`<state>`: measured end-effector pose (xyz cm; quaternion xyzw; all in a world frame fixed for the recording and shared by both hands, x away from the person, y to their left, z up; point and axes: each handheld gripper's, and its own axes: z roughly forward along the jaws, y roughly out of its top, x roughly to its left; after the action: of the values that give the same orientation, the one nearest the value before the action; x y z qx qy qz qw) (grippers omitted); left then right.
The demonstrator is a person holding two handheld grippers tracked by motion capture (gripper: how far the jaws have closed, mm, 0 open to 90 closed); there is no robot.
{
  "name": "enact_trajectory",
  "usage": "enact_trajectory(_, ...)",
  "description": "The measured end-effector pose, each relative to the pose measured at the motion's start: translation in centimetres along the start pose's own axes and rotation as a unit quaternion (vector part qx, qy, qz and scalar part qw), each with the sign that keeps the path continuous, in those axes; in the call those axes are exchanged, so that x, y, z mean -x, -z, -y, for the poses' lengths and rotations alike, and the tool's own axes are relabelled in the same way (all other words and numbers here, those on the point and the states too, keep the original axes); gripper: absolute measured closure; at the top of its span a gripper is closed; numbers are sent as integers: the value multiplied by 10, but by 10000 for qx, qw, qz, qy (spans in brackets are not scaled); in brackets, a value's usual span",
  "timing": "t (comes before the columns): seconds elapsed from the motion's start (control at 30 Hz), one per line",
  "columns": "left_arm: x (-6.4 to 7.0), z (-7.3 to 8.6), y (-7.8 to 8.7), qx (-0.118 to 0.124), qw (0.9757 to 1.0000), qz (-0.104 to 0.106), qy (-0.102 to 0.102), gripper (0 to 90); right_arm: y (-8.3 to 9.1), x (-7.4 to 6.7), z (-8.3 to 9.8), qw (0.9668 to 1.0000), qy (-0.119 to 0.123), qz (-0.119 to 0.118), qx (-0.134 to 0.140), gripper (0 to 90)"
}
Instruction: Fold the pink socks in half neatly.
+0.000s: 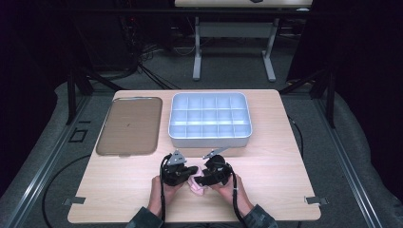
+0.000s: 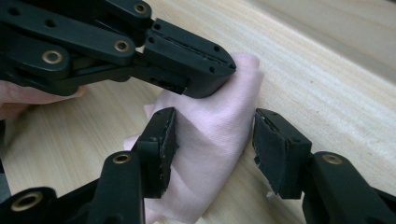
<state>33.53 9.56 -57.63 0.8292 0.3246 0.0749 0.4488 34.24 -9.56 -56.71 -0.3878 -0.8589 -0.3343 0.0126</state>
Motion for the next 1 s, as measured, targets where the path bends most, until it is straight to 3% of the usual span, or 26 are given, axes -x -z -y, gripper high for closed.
enact_trajectory(0.27,0,-1,1,52,10000,-9,0,886,-1,1,0,9997,-128,-174,-88,615)
enact_trajectory(0.33,-1,-2,3,86,9999,86,57,839,-1,3,0,9996,-173,-218,-61,646)
enact_trajectory(0.37,-1,-3,4,85,9999,107,63,792,2,5,0,9991,-143,-304,-263,661)
enact_trajectory(0.43,-2,-4,8,200,9997,-42,97,700,1,6,0,9991,-141,-320,-220,679)
enact_trajectory(0.47,-4,-5,11,160,9995,-195,187,625,-1,5,1,9993,-184,-319,-42,695)
enact_trajectory(0.53,-11,-3,20,230,9984,-378,344,519,-1,3,1,9995,-125,-307,-15,706)
enact_trajectory(0.6,-16,-1,28,216,9971,-586,436,443,2,5,0,9992,-37,-339,-217,710)
enact_trajectory(0.63,-19,2,33,266,9962,-672,494,415,-1,3,1,9994,-122,-326,-14,711)
enact_trajectory(0.83,-30,19,53,137,9912,-1184,584,263,-1,3,1,9995,-48,-315,-36,721)
enact_trajectory(0.9,-33,25,57,81,9904,-1232,617,223,1,3,0,9993,-12,-348,-148,722)
enact_trajectory(0.93,-34,28,58,36,9896,-1298,615,216,-1,2,0,9995,-41,-300,-20,723)
enact_trajectory(1.0,-36,35,60,-33,9882,-1394,629,191,-1,2,0,9996,-37,-293,-19,723)
